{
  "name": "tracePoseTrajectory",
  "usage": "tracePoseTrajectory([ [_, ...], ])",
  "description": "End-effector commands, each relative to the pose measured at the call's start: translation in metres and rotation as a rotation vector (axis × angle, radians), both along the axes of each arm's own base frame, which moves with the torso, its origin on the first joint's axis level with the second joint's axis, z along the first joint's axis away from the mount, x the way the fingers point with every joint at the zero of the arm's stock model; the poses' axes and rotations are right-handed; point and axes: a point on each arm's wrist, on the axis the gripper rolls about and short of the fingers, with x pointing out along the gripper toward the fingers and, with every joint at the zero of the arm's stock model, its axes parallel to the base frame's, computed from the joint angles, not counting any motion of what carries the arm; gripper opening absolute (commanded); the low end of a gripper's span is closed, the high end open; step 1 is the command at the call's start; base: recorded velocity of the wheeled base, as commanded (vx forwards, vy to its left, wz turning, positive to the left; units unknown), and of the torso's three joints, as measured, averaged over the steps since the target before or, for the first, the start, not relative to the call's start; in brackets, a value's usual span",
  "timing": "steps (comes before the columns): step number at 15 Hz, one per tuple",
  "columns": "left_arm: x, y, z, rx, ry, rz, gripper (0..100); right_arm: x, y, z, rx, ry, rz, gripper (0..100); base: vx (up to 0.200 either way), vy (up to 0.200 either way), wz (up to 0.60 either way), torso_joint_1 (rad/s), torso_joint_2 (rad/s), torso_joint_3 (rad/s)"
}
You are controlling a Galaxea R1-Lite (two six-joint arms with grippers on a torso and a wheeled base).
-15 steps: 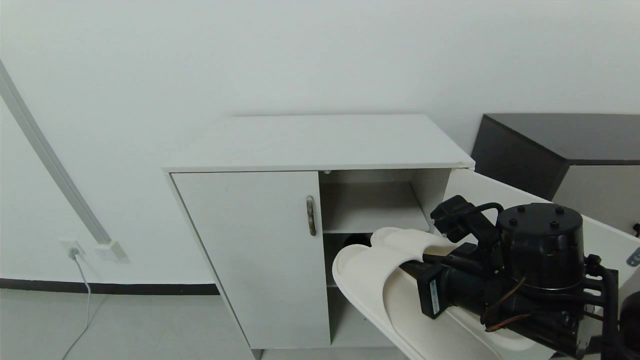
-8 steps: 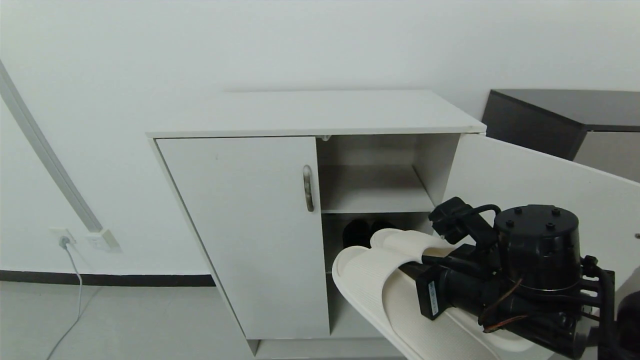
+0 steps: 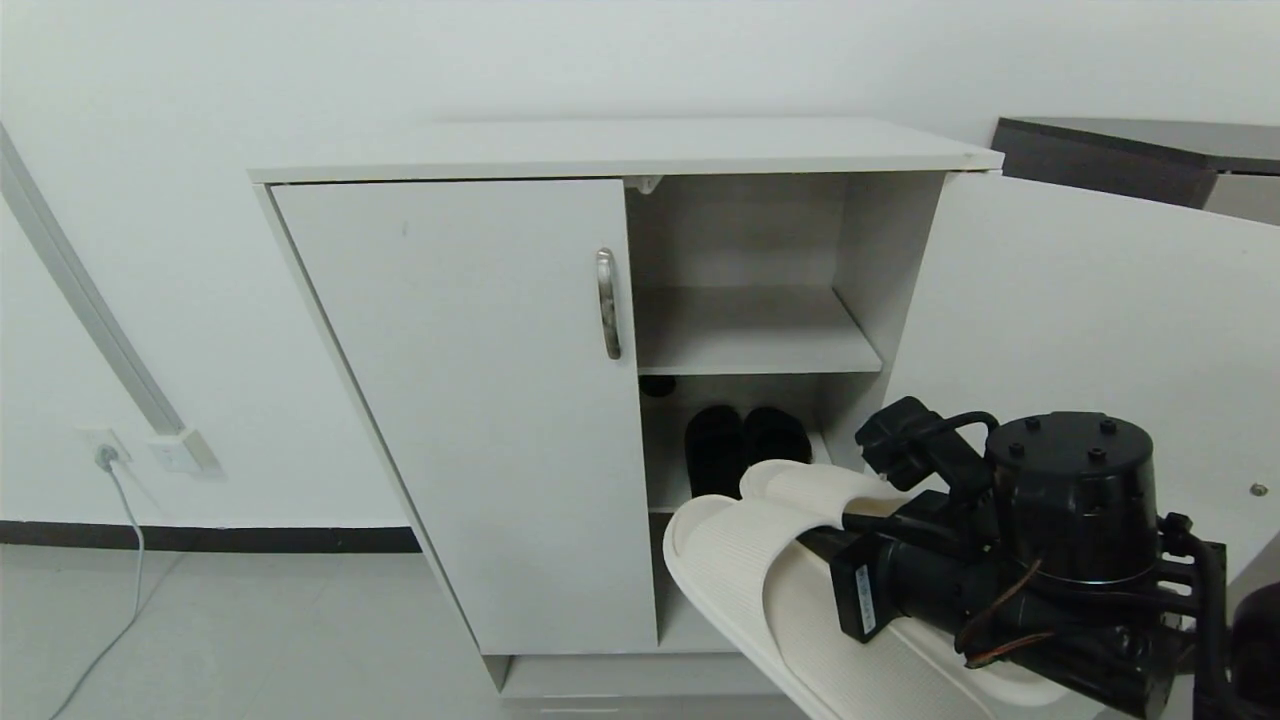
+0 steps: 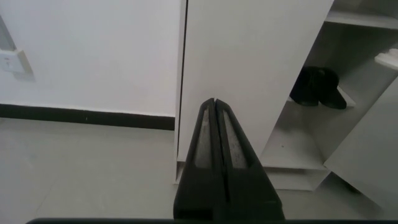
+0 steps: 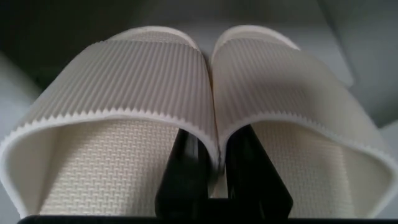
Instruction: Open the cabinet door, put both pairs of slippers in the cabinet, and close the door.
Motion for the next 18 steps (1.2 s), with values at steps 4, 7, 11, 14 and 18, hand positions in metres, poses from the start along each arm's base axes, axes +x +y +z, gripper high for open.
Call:
tracePoseTrajectory([
  [4,0.000,0.000,0.000,0.001,-0.001,0.000,0,0.001,0.001,0.001,0.013,-0.018,-0.006,0,0.000,0.000,0.00,0.003,0.11,0.108],
  [7,0.000,0.000,0.000,0.001,-0.001,-0.001,0,0.005,0.003,-0.003,-0.007,-0.025,-0.053,0,0.000,0.000,0.00,0.000,0.00,0.000],
  [11,0.000,0.000,0.000,0.004,-0.001,-0.003,0,0.011,0.030,-0.006,-0.078,-0.096,-0.176,0,0.000,0.000,0.00,0.000,0.00,0.000],
  [14,0.000,0.000,0.000,0.008,-0.001,-0.004,0,0.030,0.077,-0.006,-0.090,-0.159,-0.333,0,0.000,0.000,0.00,0.000,0.00,0.000],
  [18,0.000,0.000,0.000,0.008,-0.001,-0.006,0,0.038,0.091,0.031,-0.043,-0.226,-0.476,0,0.000,0.000,0.00,0.000,0.00,0.000],
])
